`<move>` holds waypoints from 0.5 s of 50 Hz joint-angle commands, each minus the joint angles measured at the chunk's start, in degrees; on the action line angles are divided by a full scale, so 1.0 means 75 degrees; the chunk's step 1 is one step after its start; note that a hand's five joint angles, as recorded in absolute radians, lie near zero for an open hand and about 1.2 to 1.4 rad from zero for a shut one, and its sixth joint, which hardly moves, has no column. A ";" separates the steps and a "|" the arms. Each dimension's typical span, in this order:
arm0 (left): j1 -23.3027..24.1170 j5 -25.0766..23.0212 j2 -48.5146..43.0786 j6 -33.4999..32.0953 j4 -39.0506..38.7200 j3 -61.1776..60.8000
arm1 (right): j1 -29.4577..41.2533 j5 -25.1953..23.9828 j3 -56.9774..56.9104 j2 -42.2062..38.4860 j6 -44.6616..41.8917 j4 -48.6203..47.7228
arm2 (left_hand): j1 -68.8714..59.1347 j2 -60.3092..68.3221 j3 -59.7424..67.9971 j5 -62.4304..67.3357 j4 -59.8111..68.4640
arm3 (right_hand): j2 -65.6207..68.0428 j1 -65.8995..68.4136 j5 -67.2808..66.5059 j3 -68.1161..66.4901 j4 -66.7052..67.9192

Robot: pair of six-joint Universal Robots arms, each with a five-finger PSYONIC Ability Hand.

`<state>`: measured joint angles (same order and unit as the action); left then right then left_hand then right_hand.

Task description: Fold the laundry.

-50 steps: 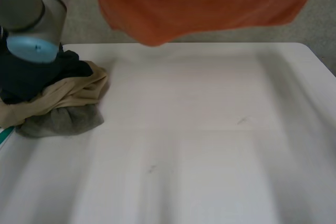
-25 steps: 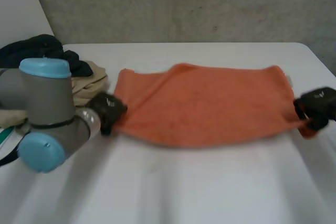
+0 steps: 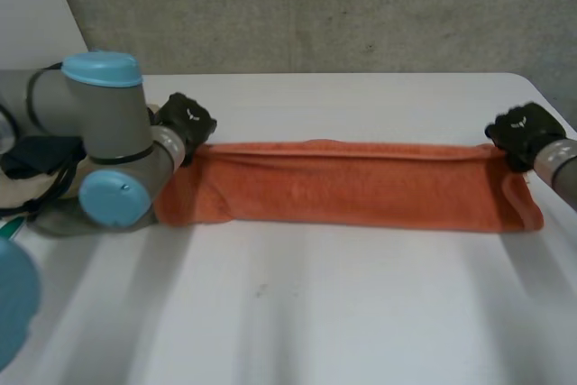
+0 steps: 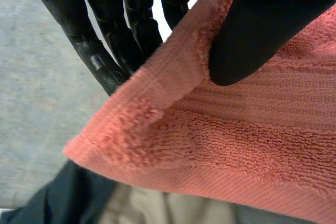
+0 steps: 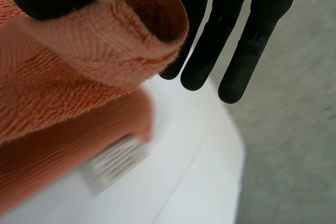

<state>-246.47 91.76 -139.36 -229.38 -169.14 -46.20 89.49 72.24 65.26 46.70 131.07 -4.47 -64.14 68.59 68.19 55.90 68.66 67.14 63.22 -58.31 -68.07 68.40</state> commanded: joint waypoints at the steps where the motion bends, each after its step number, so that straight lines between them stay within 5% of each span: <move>1: -0.0079 0.0105 -0.1527 -0.0143 0.0098 0.2207 | 0.0255 0.0142 -0.1233 -0.1255 -0.0003 -0.1127 | -0.2115 0.1521 0.1575 0.1879 0.1512 | 0.1714 0.2237 -0.1559 -0.1590 0.1547; 7: -0.0103 0.0082 -0.1670 -0.0003 -0.0521 0.3487 | 0.0360 0.0399 -0.2383 -0.1457 0.0277 -0.1231 | -0.2115 0.1521 0.1575 0.1879 0.1512 | 0.1714 0.2237 -0.1559 -0.1590 0.1547; 16: -0.0208 -0.0070 0.0273 0.1718 -0.3122 0.3572 | 0.0443 0.1853 -0.3076 0.0368 0.2524 -0.3197 | -0.2115 0.1521 0.1575 0.1879 0.1512 | 0.1714 0.2237 -0.1559 -0.1590 0.1547; 25: -0.0442 -0.0399 0.0885 0.2353 -0.2199 0.2599 | 0.0337 0.1315 -0.2784 0.1004 0.2868 -0.2405 | -0.2115 0.1521 0.1575 0.1879 0.1512 | 0.1714 0.2237 -0.1559 -0.1590 0.1547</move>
<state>-249.01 90.14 -134.76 -213.87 -190.78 -21.27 92.53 85.55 41.94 51.98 151.72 -28.11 -64.59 68.59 68.19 57.41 68.67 67.14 63.22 -58.57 -68.09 68.53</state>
